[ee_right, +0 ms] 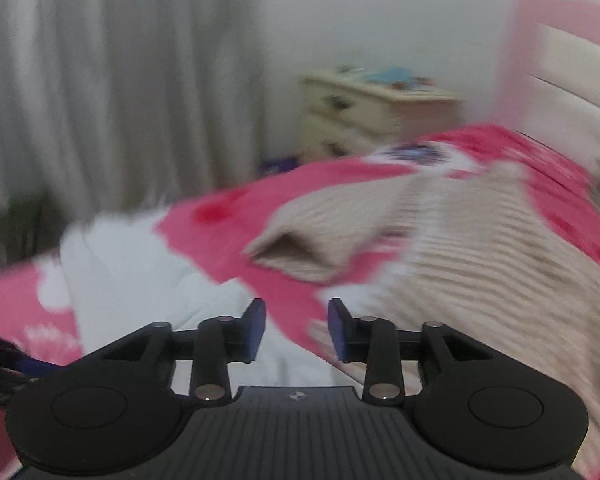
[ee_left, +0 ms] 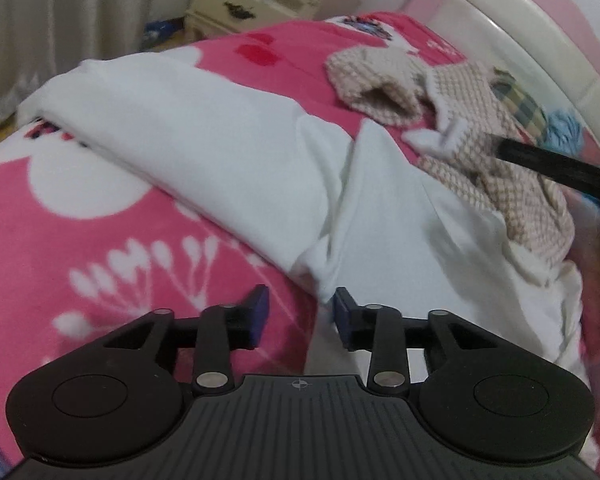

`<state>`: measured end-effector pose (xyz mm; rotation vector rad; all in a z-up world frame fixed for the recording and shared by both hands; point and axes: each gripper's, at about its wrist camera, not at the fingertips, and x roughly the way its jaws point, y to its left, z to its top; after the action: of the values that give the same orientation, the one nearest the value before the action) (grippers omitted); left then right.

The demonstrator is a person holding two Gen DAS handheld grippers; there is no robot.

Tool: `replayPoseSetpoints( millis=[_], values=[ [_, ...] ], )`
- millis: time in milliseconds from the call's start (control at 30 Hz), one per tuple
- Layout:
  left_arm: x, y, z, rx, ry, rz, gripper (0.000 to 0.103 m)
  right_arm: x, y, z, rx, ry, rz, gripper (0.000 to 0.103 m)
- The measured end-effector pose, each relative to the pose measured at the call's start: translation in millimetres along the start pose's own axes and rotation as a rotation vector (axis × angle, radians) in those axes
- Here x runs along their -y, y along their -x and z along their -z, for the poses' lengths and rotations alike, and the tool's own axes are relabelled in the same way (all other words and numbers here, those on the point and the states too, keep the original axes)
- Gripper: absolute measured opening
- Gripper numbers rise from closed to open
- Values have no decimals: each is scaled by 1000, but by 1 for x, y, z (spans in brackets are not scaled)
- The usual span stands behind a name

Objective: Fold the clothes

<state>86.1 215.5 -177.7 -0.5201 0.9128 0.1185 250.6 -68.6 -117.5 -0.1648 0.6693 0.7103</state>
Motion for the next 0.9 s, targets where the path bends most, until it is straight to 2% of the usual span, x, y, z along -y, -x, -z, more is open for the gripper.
replayPoseSetpoints(
  millis=[133,233,300,400,500,633,733,833,900],
  values=[
    [0,30,-1,50,20,-8,43,49,123,23,43,-100,111,42],
    [15,50,1,98,-19,8,48,61,197,58,35,-133,208,42],
    [35,58,5,105,-75,41,53,65,222,86,4,-175,250,42],
    [81,50,15,51,-197,123,54,69,247,131,-55,-250,301,42],
    [130,36,31,-13,-316,195,54,77,242,164,-86,-320,337,42],
    [183,6,59,10,-431,219,54,86,202,181,-119,-219,403,41],
    [203,-17,68,-38,-417,267,54,91,186,190,-172,-194,445,41],
    [219,-28,68,-39,-394,333,54,87,203,200,-177,-218,417,41],
    [236,-39,63,-57,-414,372,54,82,219,209,-185,-224,417,41]
  ],
)
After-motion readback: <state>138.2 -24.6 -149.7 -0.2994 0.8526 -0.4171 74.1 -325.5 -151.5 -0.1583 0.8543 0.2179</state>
